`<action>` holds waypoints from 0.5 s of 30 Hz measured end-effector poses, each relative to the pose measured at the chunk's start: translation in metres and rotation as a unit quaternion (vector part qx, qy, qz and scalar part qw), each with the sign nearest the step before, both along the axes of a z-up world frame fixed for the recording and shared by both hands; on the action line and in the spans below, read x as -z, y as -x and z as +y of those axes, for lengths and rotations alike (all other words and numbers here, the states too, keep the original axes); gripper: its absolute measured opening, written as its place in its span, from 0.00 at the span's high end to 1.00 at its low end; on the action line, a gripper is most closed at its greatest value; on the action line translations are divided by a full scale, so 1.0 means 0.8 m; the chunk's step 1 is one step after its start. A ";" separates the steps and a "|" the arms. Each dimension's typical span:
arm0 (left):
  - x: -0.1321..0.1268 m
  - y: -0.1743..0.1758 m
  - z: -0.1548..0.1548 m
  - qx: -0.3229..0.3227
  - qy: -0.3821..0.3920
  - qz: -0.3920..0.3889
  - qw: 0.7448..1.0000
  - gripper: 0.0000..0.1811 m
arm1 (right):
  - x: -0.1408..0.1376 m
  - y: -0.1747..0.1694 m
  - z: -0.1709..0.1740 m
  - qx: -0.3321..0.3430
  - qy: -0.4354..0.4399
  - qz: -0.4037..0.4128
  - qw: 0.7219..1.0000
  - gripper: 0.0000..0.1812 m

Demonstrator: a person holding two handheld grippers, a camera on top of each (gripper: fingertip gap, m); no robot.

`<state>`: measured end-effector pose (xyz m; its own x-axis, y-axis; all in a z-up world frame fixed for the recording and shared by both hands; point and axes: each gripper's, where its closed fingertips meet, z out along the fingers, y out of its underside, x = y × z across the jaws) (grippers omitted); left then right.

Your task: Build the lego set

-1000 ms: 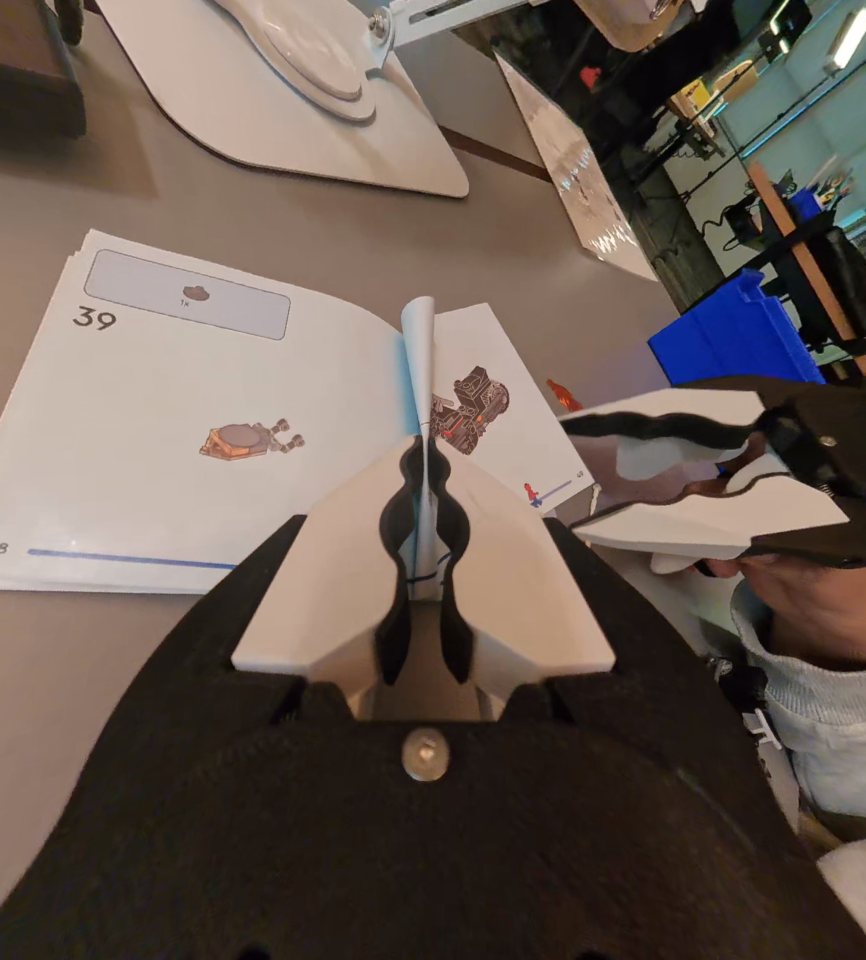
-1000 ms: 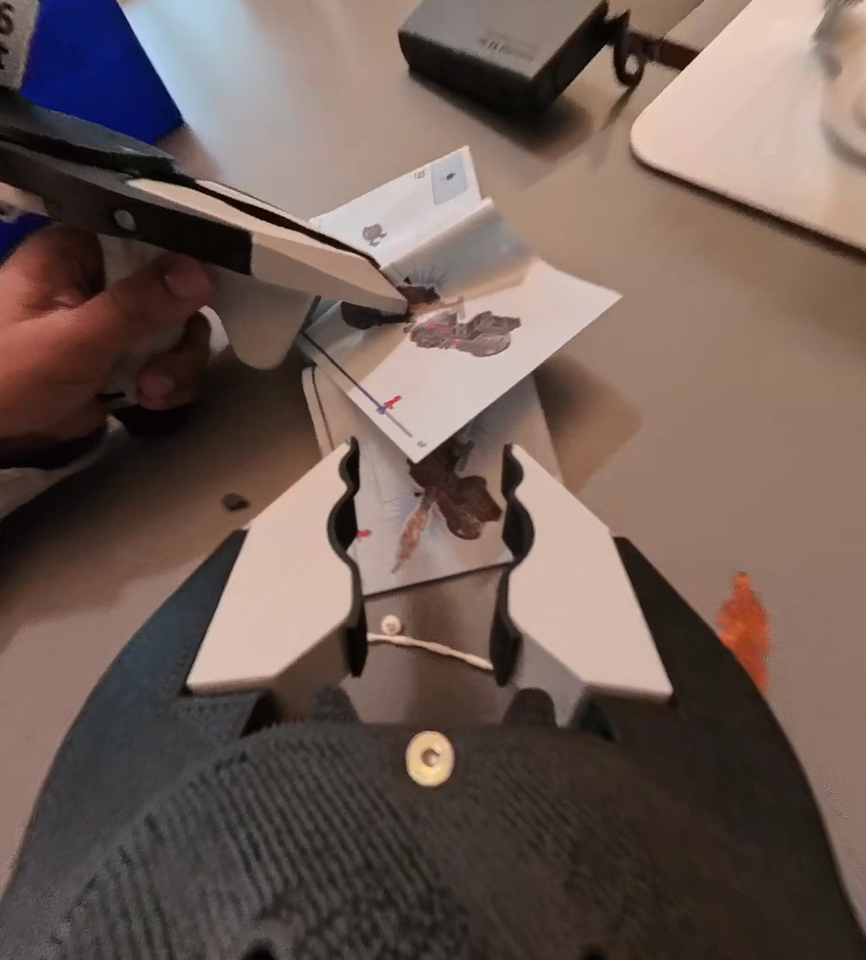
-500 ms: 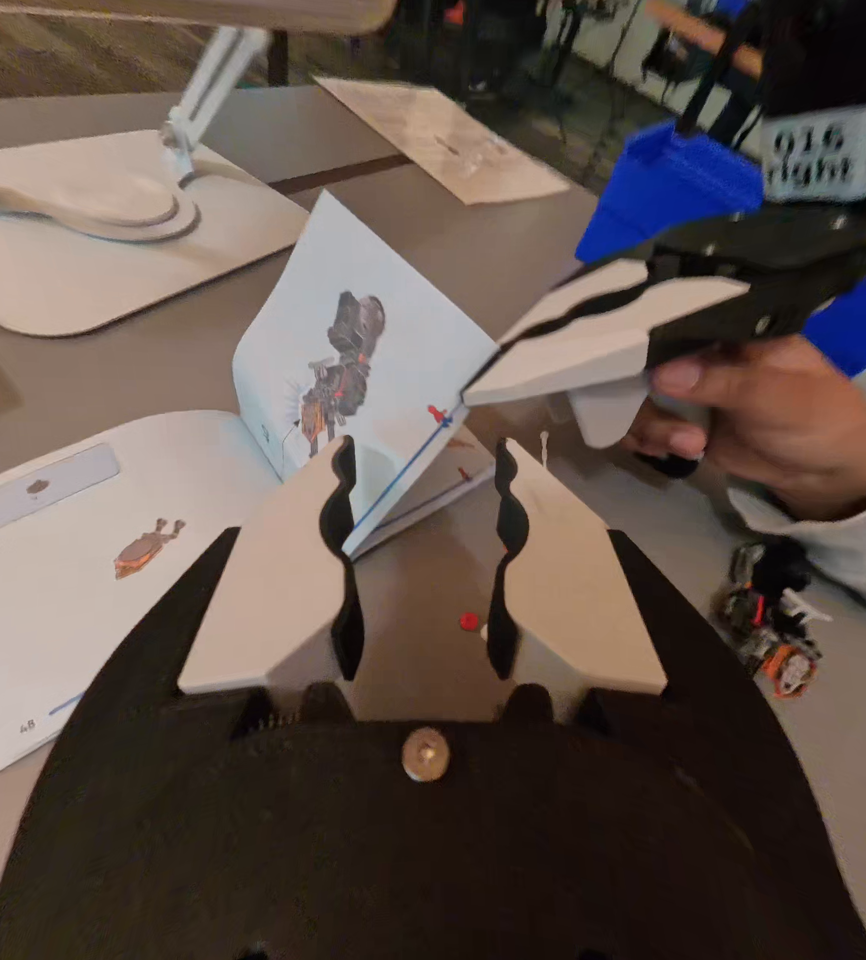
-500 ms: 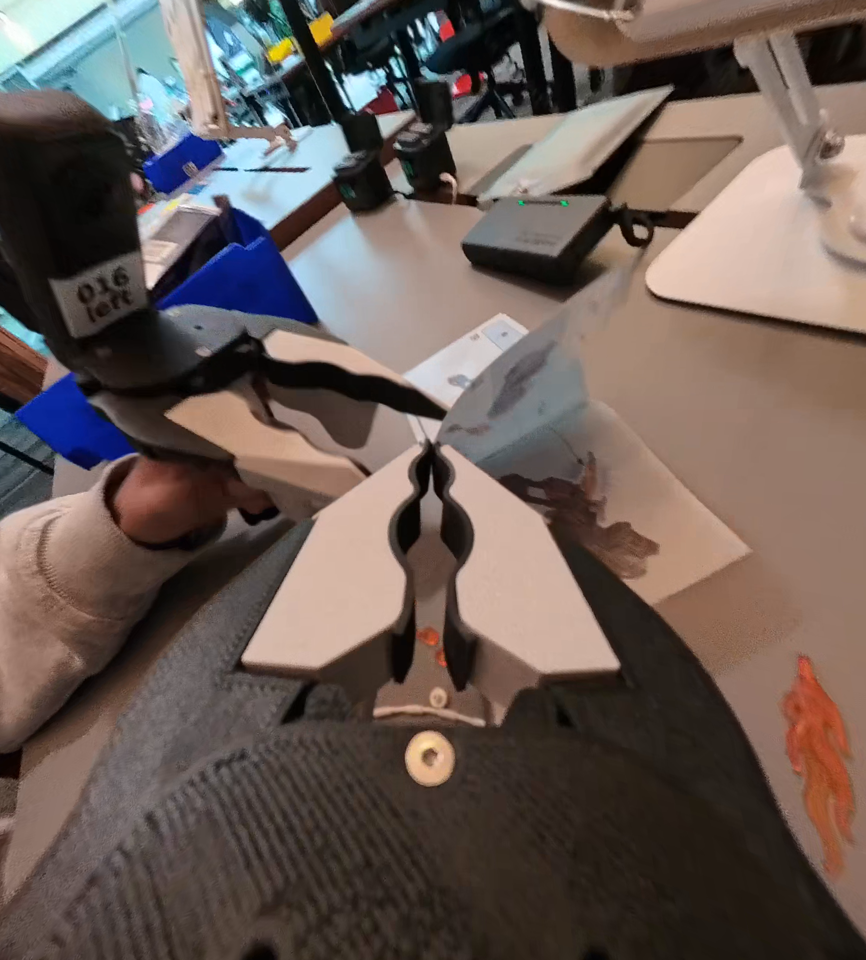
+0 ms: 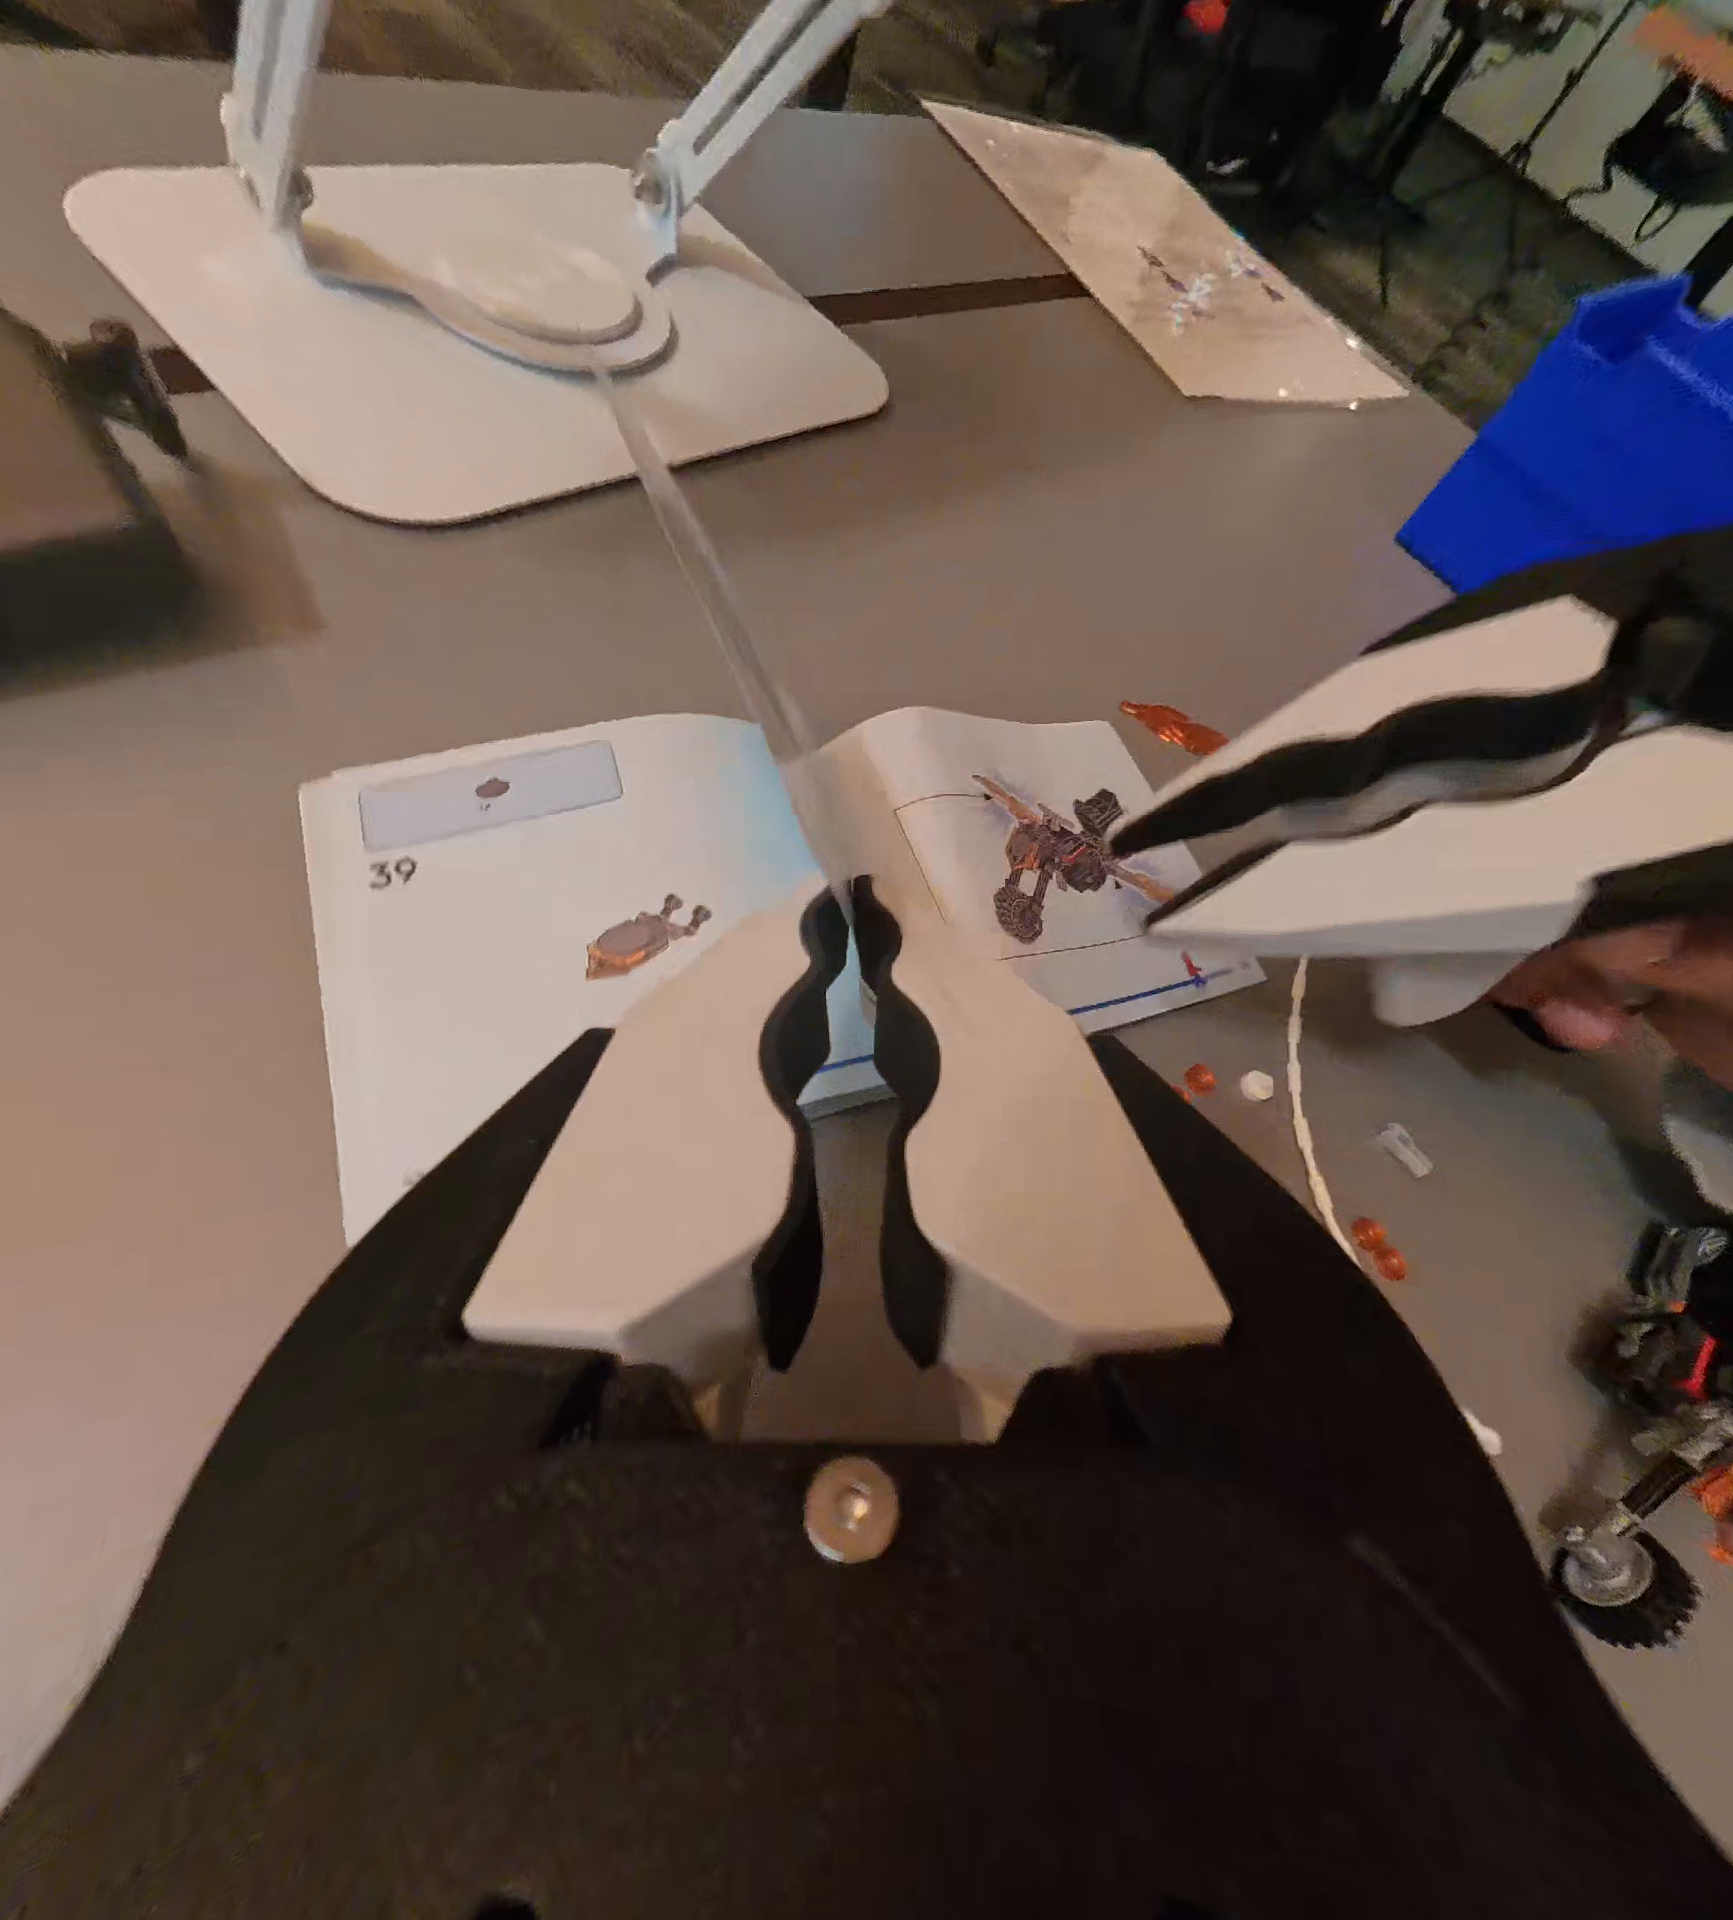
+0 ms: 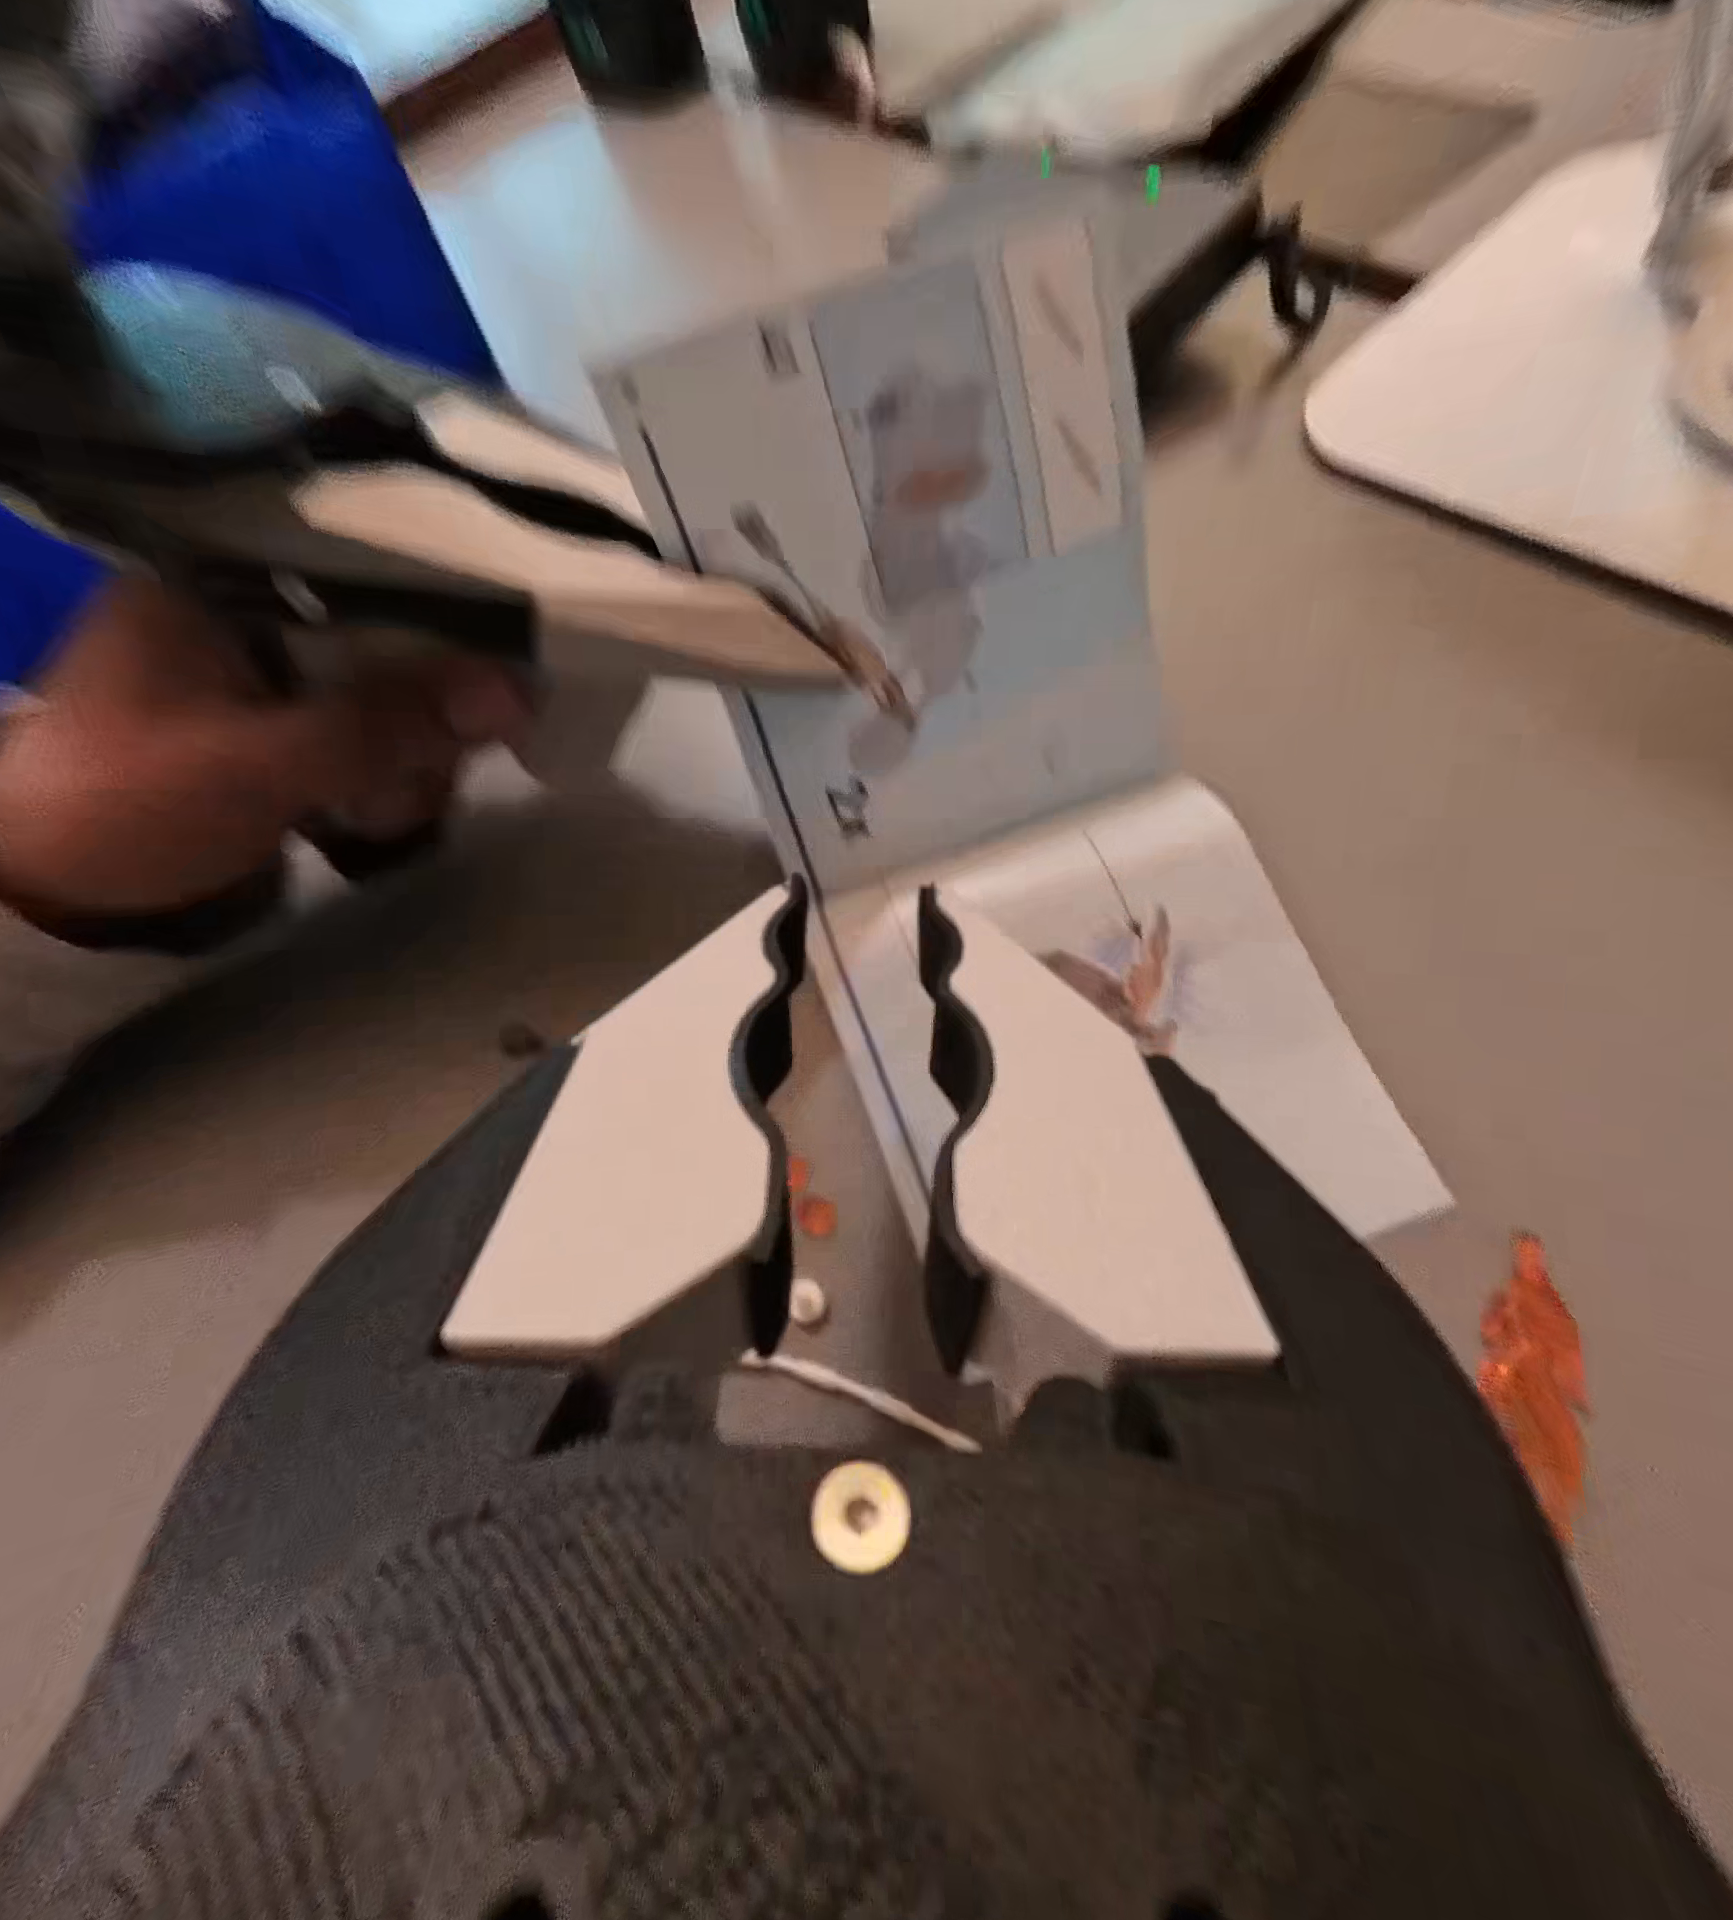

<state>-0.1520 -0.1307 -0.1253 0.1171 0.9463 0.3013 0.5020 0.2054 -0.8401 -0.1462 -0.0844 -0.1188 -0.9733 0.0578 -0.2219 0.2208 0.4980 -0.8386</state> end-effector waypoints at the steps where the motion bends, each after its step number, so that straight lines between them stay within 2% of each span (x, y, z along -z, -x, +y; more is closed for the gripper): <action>1: 0.000 -0.001 -0.002 0.000 -0.017 -0.001 1.000 1.00 | 0.018 0.002 0.003 0.002 -0.041 0.023 0.999 0.91; 2: 0.000 -0.001 -0.003 -0.001 -0.033 -0.001 0.999 1.00 | 0.035 0.006 0.006 0.005 -0.080 0.049 0.996 0.99; 5: -0.001 -0.004 -0.016 -0.012 -0.060 -0.002 0.998 1.00 | 0.063 0.014 0.011 0.012 -0.144 0.118 0.982 1.00; 12: -0.001 -0.017 -0.073 -0.075 -0.069 -0.006 0.995 0.99 | 0.066 0.016 0.015 0.013 -0.153 0.119 0.981 1.00; 14: -0.001 -0.022 -0.092 -0.105 -0.065 -0.006 0.992 0.94 | 0.065 0.017 0.017 0.013 -0.153 0.116 0.981 1.00; 15: -0.007 -0.023 -0.101 -0.122 -0.059 0.007 0.991 0.88 | 0.065 0.018 0.017 0.013 -0.154 0.118 0.981 1.00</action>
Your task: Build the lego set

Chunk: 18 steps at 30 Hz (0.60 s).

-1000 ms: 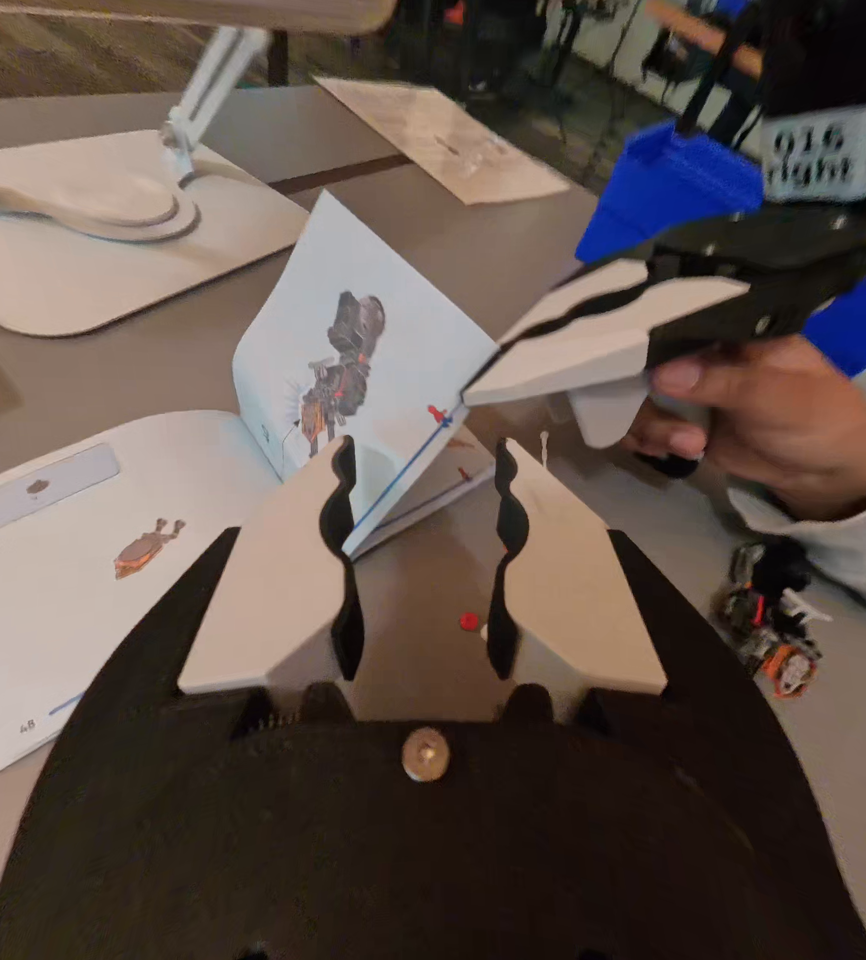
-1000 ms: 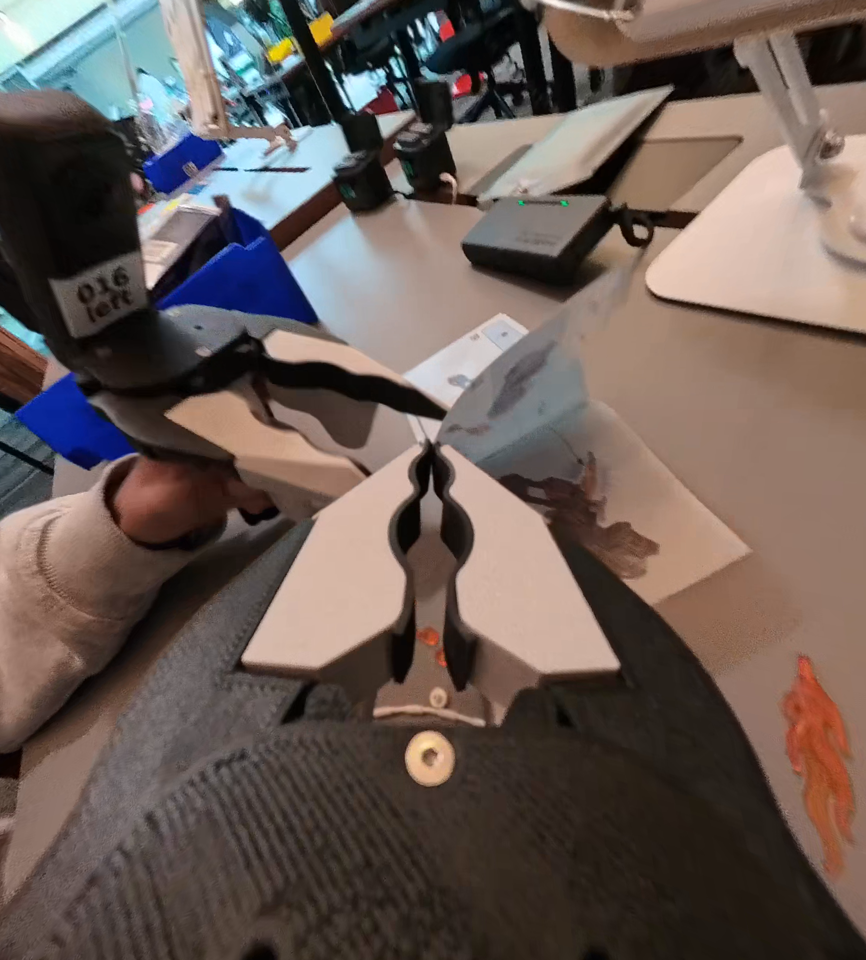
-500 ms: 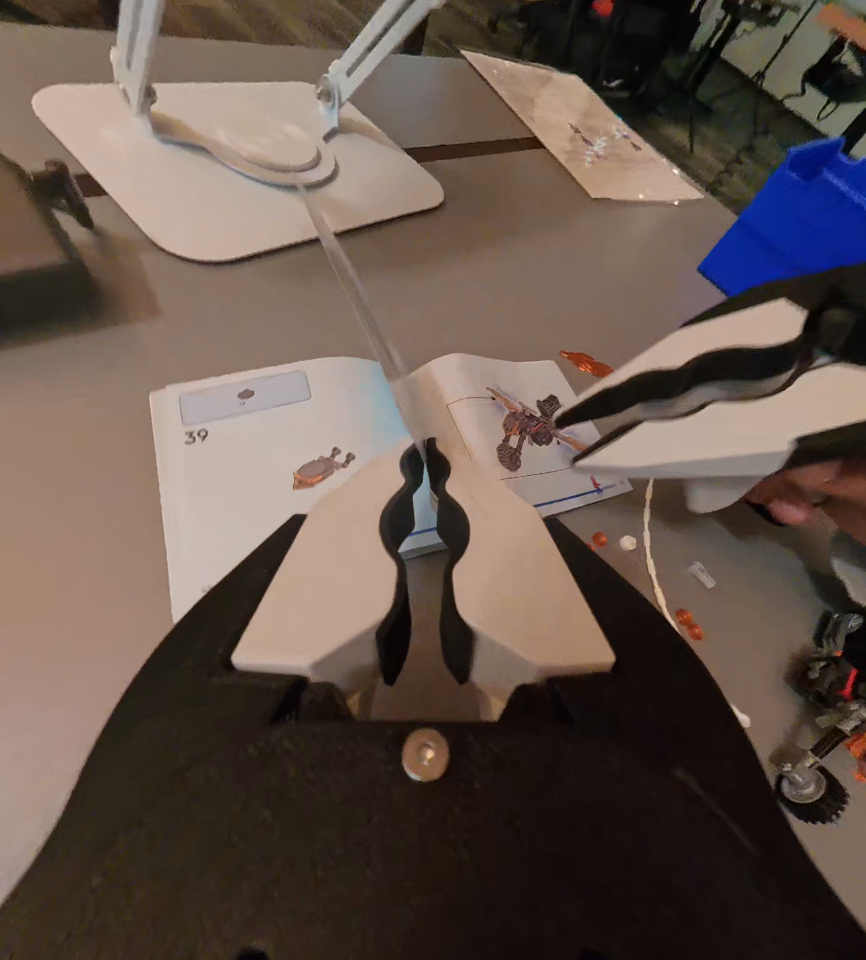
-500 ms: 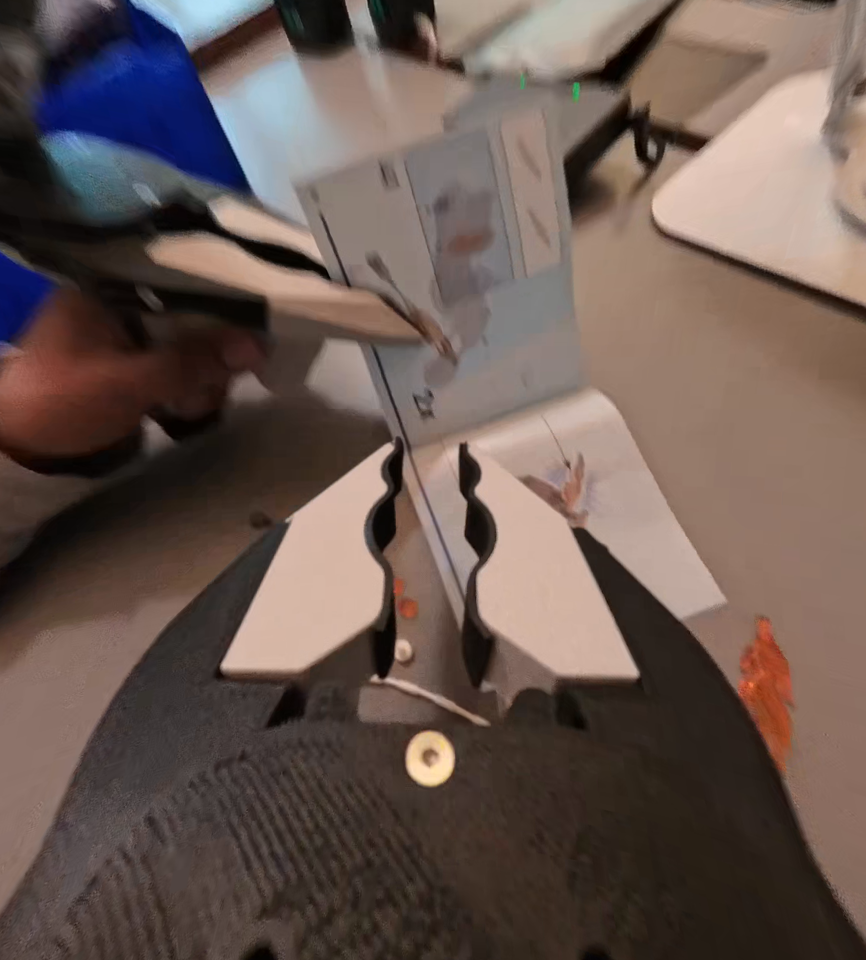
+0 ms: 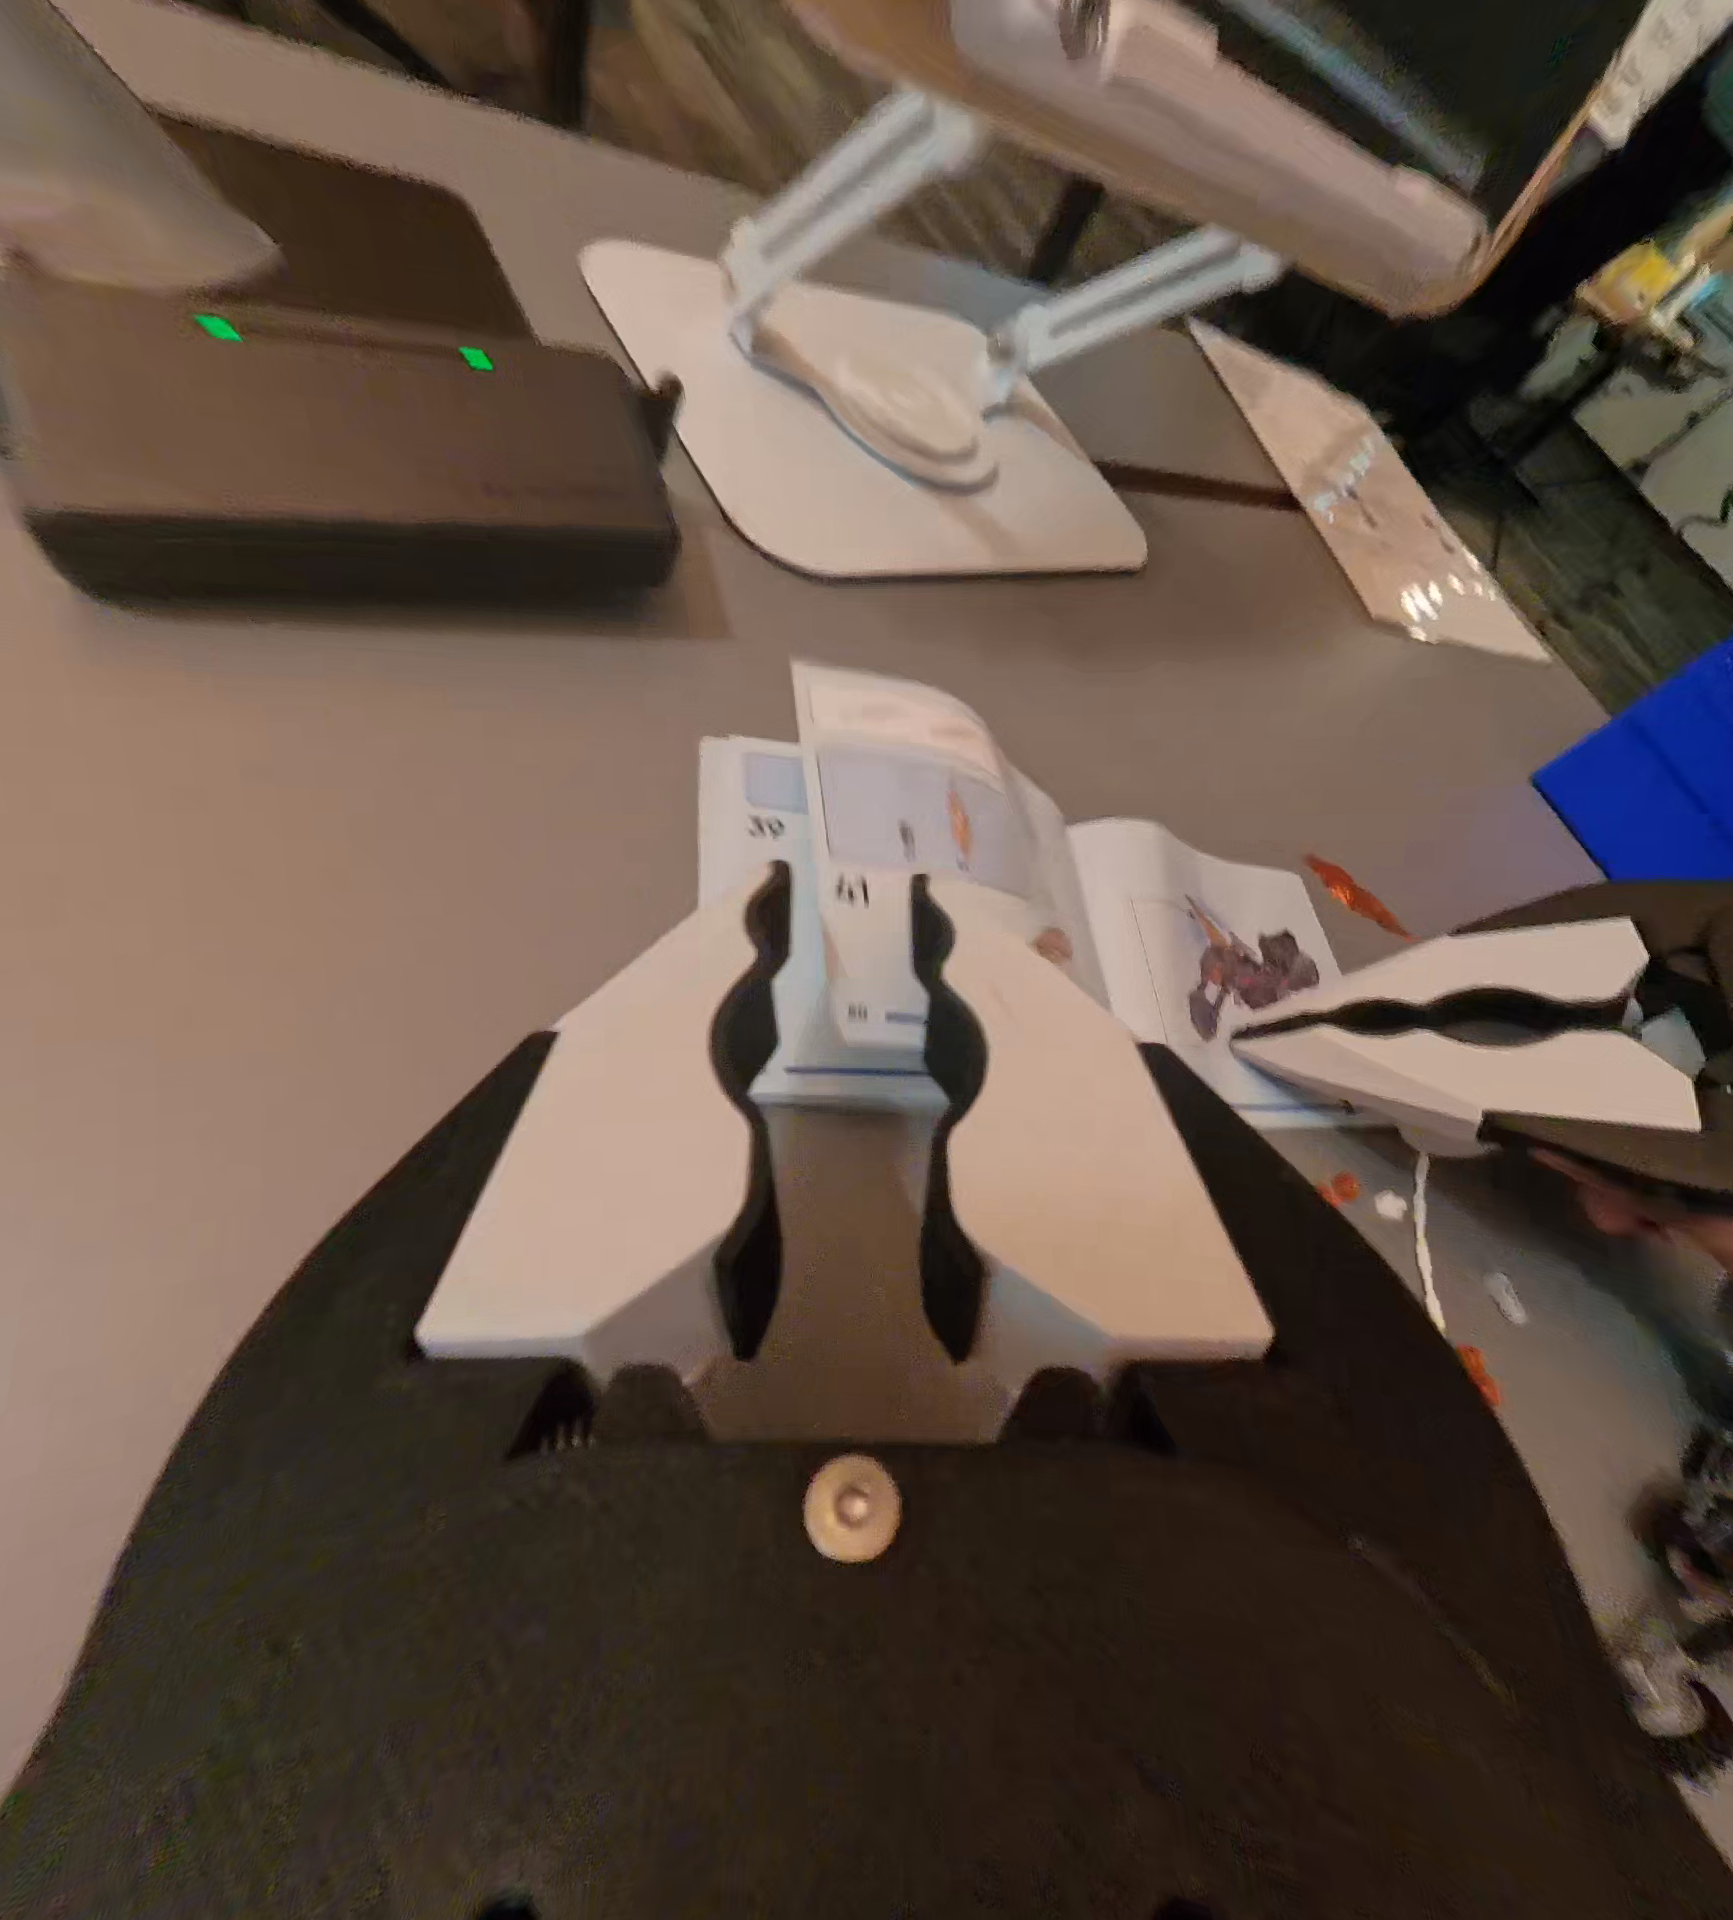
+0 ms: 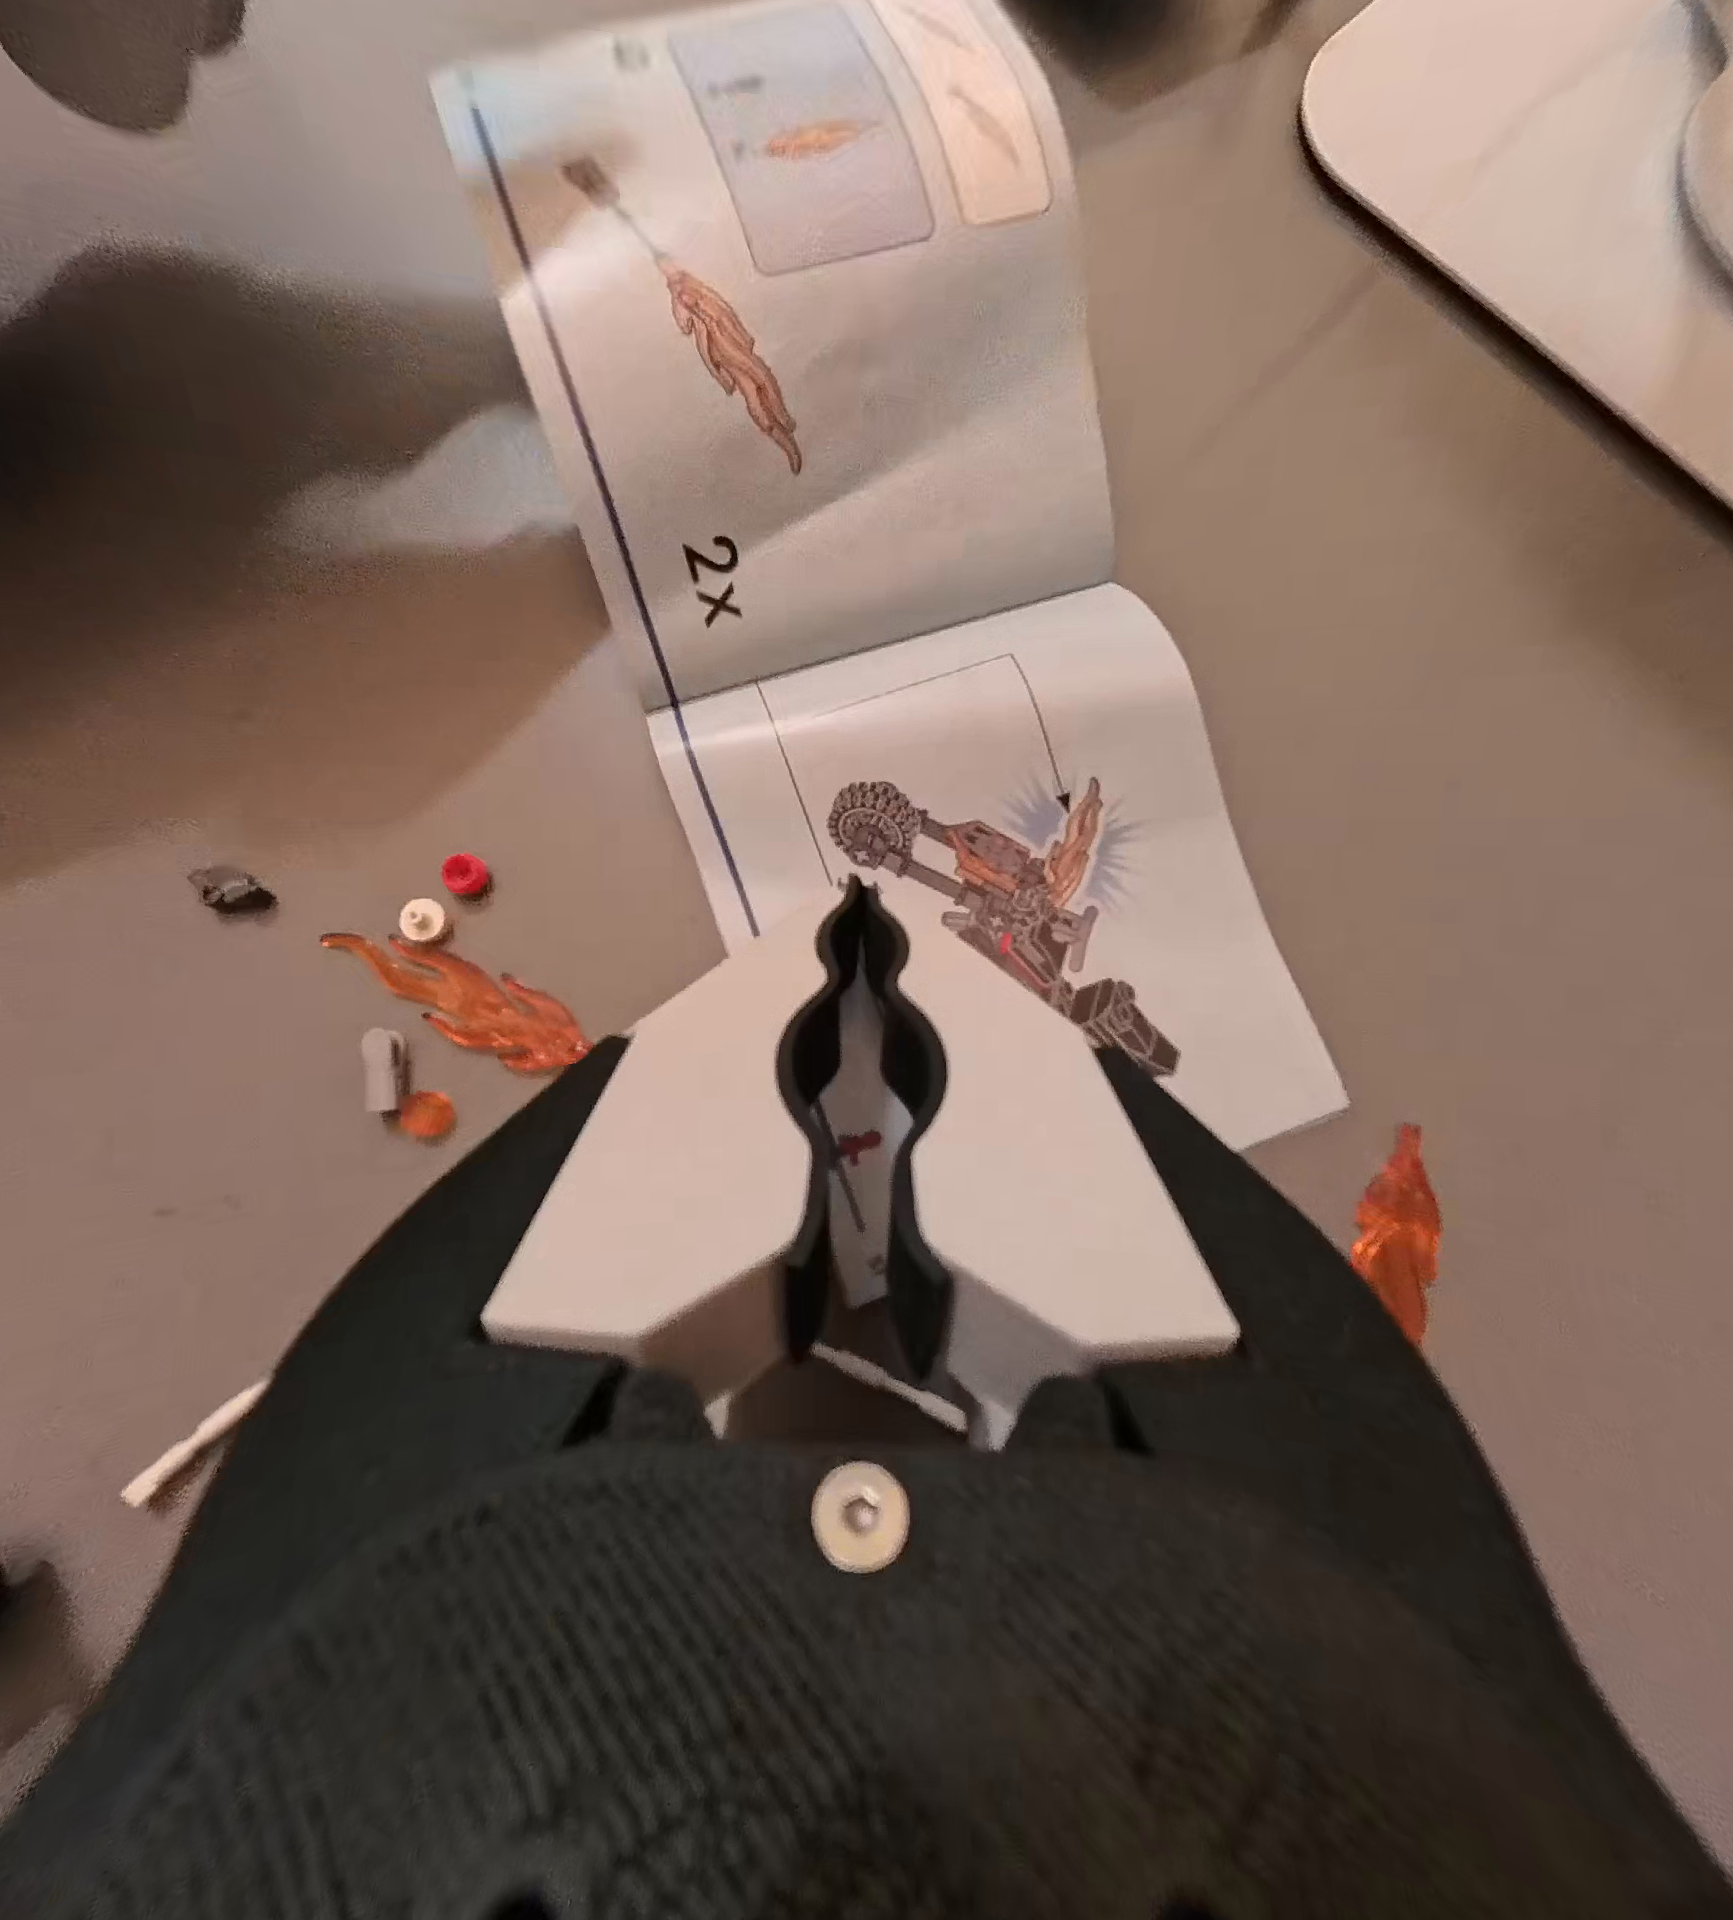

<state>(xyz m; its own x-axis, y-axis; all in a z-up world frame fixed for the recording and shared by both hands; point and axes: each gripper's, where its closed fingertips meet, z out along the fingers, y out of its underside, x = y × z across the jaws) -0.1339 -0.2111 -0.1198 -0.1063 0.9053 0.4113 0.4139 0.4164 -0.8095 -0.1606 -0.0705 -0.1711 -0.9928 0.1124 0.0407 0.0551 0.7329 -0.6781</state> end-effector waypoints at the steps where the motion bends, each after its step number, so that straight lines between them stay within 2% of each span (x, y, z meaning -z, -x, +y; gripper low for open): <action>1: -0.009 0.000 -0.003 -0.008 0.008 0.019 1.000 0.85 | 0.000 0.001 0.001 0.000 -0.001 0.003 1.000 1.00; 3: -0.031 0.001 0.003 -0.004 0.028 0.061 0.998 0.79 | 0.000 0.001 0.001 -0.001 -0.003 0.011 1.000 1.00; 5: -0.045 0.008 0.029 0.032 0.041 0.092 0.994 0.79 | 0.000 0.001 0.001 -0.003 -0.006 0.016 1.000 1.00; 6: -0.037 0.012 0.044 0.051 0.046 0.075 0.995 0.80 | 0.000 0.002 0.001 -0.003 -0.007 0.018 1.000 1.00; 8: 0.011 0.017 0.065 0.084 0.055 -0.039 0.994 0.81 | 0.000 0.002 0.000 -0.003 -0.008 0.020 1.000 1.00; 10: 0.045 0.017 0.068 0.085 0.078 -0.108 0.987 0.83 | 0.000 0.002 0.000 -0.003 -0.010 0.020 1.000 1.00; 14: 0.063 0.007 0.052 0.065 0.119 -0.164 0.977 0.99 | 0.000 0.010 0.004 0.010 -0.019 0.035 0.999 1.00; 18: 0.066 -0.009 0.063 0.087 0.093 -0.201 0.971 1.00 | -0.001 0.030 0.010 0.034 -0.028 0.063 0.997 1.00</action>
